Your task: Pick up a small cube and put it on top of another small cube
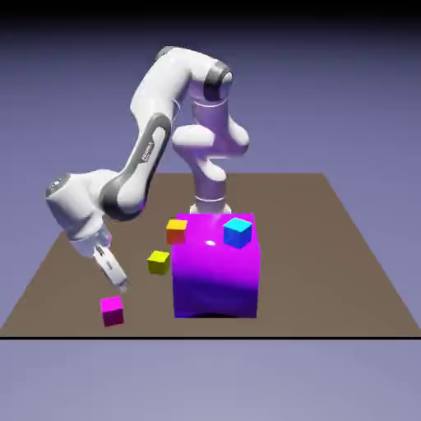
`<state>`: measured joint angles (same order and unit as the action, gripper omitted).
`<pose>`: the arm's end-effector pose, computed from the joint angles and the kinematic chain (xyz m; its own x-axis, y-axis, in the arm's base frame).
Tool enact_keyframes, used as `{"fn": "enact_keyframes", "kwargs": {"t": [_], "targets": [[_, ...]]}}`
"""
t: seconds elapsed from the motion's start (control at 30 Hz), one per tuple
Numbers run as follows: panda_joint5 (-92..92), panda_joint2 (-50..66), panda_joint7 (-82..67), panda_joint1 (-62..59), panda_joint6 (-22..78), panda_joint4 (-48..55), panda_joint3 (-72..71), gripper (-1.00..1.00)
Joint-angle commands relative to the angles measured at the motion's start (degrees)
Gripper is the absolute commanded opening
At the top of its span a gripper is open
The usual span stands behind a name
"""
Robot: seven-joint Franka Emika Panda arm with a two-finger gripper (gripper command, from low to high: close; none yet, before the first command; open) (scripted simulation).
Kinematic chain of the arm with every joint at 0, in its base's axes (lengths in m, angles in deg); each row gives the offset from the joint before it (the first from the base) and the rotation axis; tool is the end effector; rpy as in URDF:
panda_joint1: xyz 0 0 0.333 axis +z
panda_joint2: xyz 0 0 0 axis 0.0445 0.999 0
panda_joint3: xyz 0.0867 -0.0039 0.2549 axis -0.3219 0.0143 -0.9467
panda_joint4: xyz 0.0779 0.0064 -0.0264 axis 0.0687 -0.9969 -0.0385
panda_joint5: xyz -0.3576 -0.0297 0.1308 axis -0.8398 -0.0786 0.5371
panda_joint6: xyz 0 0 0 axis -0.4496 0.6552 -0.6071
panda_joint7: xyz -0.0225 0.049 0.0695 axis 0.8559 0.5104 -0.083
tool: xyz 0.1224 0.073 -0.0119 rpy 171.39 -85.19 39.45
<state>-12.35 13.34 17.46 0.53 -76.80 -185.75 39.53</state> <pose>0.4740 -0.2737 0.1506 -0.3460 -0.8738 -0.3417 -0.9339 0.2858 0.2149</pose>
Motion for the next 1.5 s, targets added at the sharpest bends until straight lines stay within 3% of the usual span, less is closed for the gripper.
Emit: {"fn": "enact_keyframes", "kwargs": {"t": [0.0,0.17,0.3,0.33,0.47,1.23,1.47], "targets": [[1.2,2.1,0.4,-0.1,1.9,1.6,1.0,0.00],[6.7,11.9,2.2,-0.5,11.2,9.5,6.0,0.00],[10.9,16.2,-0.3,0.0,4.7,6.5,2.8,0.00],[10.9,16.2,-0.3,0.0,4.7,6.5,2.8,-1.00],[6.1,11.1,2.1,-0.6,10.9,8.6,5.8,-1.00],[-27.0,-32.3,0.7,-9.1,-5.9,-39.2,-5.9,-1.00],[-20.4,-24.6,-4.7,-9.6,-17.4,-44.1,-9.1,-1.00]]}}
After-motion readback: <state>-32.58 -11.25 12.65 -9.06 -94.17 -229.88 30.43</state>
